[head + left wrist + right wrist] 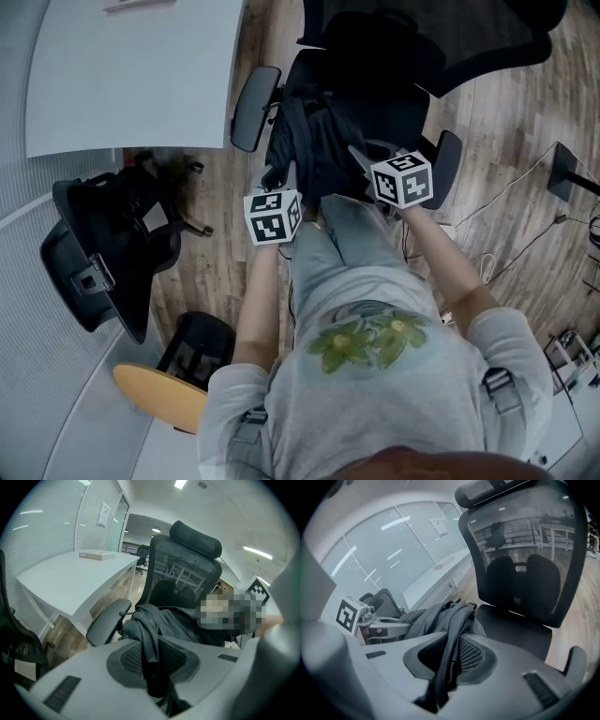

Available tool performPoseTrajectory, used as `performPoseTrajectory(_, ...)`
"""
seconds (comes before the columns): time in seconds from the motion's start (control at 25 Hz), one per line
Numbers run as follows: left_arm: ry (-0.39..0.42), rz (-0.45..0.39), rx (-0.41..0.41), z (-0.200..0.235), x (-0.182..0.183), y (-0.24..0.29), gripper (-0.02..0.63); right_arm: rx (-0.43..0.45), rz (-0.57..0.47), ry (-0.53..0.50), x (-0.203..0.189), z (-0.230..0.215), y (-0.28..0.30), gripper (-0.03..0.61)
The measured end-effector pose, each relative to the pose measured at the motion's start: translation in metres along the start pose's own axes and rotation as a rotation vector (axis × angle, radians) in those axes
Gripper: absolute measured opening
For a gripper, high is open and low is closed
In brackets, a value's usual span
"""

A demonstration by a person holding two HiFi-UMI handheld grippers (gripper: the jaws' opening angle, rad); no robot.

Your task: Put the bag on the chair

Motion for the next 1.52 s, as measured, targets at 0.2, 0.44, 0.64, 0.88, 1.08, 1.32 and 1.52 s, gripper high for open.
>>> performPoseTrajectory(0.2,-0.007,0.016,0.016,0.009,-0.006,0.008,0.072,0.006,0.018,0.001,-0.003,-0.002,0.016,0.071)
performPoseTrajectory(0.44,-0.017,0.019,0.016,0.029,-0.013,0.023,0.072,0.005,0.035,0.002,-0.008,-0.005,0.041,0.071)
performPoseTrajectory(0.64,-0.019,0.033,0.020,0.040,-0.019,0.035,0.072,-0.006,0.050,0.003,-0.012,-0.008,0.061,0.072)
performPoseTrajectory(0.88,-0.063,0.043,0.027,0.055,-0.029,0.046,0.074,-0.015,0.080,-0.001,-0.019,-0.008,0.081,0.072)
performPoseTrajectory(1.08,-0.054,0.051,0.011,0.054,-0.030,0.057,0.074,-0.030,0.098,-0.005,-0.025,-0.012,0.093,0.072)
performPoseTrajectory(1.32,-0.038,0.103,0.027,0.051,-0.040,0.074,0.074,-0.065,0.149,-0.029,-0.041,-0.022,0.104,0.072)
performPoseTrajectory(1.52,-0.021,0.131,0.061,0.056,-0.059,0.086,0.075,-0.097,0.179,-0.037,-0.054,-0.028,0.114,0.074)
Point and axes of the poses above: the fingertips, and each gripper's own axes: y forward along the fingers, z to its left, x out of its top, the point moved 9 cm from there along -y, backward along the fingers, and after that the axes turned 15 degrees about -x, right-handed, at the moved point
